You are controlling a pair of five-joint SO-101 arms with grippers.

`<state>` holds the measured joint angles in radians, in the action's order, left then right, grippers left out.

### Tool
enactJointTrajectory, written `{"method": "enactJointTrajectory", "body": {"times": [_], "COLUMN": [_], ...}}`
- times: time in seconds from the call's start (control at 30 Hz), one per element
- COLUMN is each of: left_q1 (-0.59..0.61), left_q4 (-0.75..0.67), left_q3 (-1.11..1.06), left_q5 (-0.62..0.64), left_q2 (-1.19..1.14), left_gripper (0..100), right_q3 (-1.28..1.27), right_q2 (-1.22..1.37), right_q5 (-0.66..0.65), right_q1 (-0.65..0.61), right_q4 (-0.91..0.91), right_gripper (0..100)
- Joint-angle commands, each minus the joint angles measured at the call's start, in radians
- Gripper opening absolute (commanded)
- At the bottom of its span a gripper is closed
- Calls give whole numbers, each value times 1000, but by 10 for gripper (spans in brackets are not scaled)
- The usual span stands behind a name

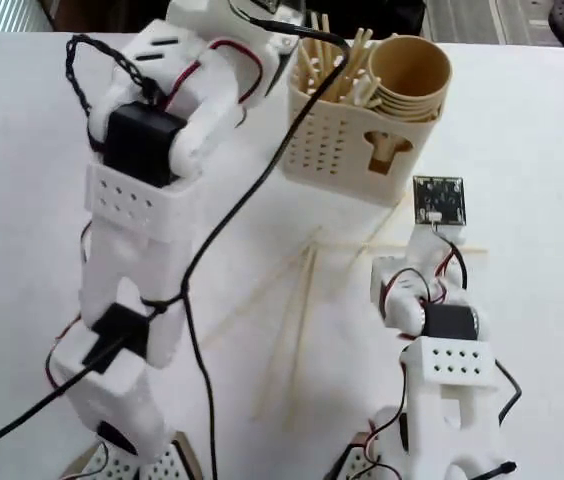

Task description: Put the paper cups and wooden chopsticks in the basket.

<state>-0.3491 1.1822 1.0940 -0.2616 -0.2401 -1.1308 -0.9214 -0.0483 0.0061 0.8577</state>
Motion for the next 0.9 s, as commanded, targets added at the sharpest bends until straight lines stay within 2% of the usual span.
{"method": "enactJointTrajectory", "body": {"times": [0.0,0.1,0.2,0.33,0.43,0.6,0.87], "left_q1": [-64,-96,-108,-84,-64,-50,-2], "left_q4": [-241,-336,-368,-362,-281,-110,94], "left_q3": [110,115,109,107,110,115,247], "left_q5": [0,0,6,120,152,160,150], "left_q2": [-82,-137,-183,-251,-288,-303,-246], "left_gripper": [21,20,20,22,35,168,171], "right_q3": [8,8,8,8,8,8,8], "right_q2": [-16,-16,-16,-16,-16,-16,-16], "right_q5": [-5,-5,-5,-5,-5,-5,-5], "right_q1": [8,8,8,8,8,7,7], "right_q4": [-15,-15,-15,-15,-15,-15,-15], "right_gripper": [18,18,18,18,18,18,18]}}
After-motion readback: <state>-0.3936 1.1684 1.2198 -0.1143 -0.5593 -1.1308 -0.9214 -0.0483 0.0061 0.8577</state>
